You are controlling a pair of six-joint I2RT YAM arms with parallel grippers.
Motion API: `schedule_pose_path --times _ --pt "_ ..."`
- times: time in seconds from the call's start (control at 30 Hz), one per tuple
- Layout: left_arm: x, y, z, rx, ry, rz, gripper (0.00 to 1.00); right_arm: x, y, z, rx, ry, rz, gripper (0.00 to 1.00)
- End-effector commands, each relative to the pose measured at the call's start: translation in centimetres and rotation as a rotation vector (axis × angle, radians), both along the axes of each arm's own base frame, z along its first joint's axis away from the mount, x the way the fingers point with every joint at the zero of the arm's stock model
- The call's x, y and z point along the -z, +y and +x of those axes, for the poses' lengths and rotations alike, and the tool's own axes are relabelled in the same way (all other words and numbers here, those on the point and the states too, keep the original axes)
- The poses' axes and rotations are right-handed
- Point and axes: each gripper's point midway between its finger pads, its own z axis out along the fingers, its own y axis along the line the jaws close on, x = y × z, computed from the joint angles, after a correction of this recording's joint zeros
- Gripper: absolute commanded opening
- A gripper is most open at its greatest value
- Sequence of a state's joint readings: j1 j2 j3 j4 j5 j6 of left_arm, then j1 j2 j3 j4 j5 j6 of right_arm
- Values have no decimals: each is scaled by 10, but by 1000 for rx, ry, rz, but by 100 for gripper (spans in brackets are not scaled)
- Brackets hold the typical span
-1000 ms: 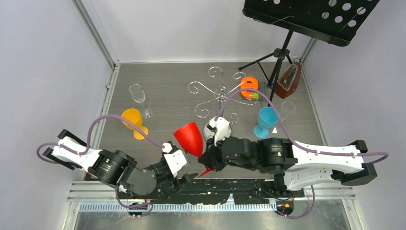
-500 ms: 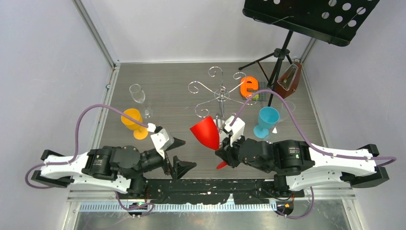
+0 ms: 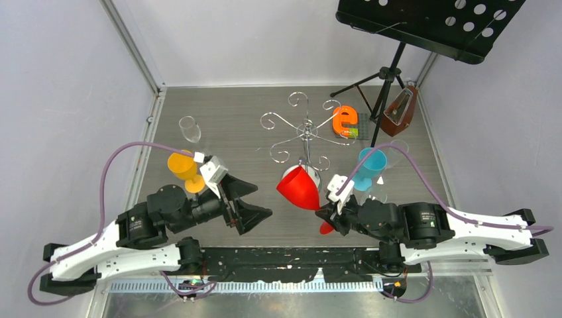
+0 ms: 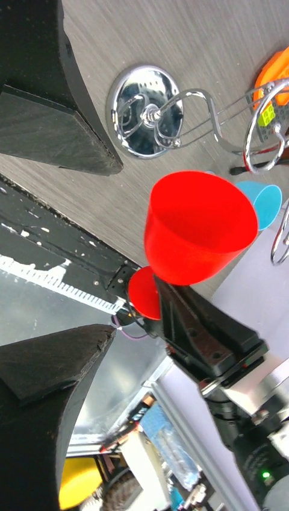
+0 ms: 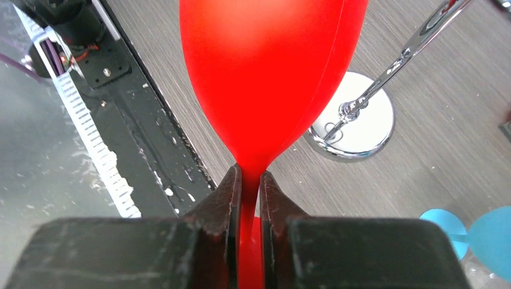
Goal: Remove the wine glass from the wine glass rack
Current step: Place the wine glass at the center of the board.
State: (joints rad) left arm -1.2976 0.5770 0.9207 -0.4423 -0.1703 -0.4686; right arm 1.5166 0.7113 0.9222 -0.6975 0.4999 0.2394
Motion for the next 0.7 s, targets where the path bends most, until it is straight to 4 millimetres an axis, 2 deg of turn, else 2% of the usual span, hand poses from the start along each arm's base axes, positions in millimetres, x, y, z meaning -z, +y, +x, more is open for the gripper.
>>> schedule_pose_path --times 0.0,0.37,0.67 --pt "-14 -7 1 31 105 -125 92 -11 8 -1 -113 -130 4 6" --pt "12 6 20 -15 311 -181 91 -3 21 0 -246 -301 -60 6" --pt "45 17 26 -61 443 -103 90 -21 30 7 -260 -430 -24 6"
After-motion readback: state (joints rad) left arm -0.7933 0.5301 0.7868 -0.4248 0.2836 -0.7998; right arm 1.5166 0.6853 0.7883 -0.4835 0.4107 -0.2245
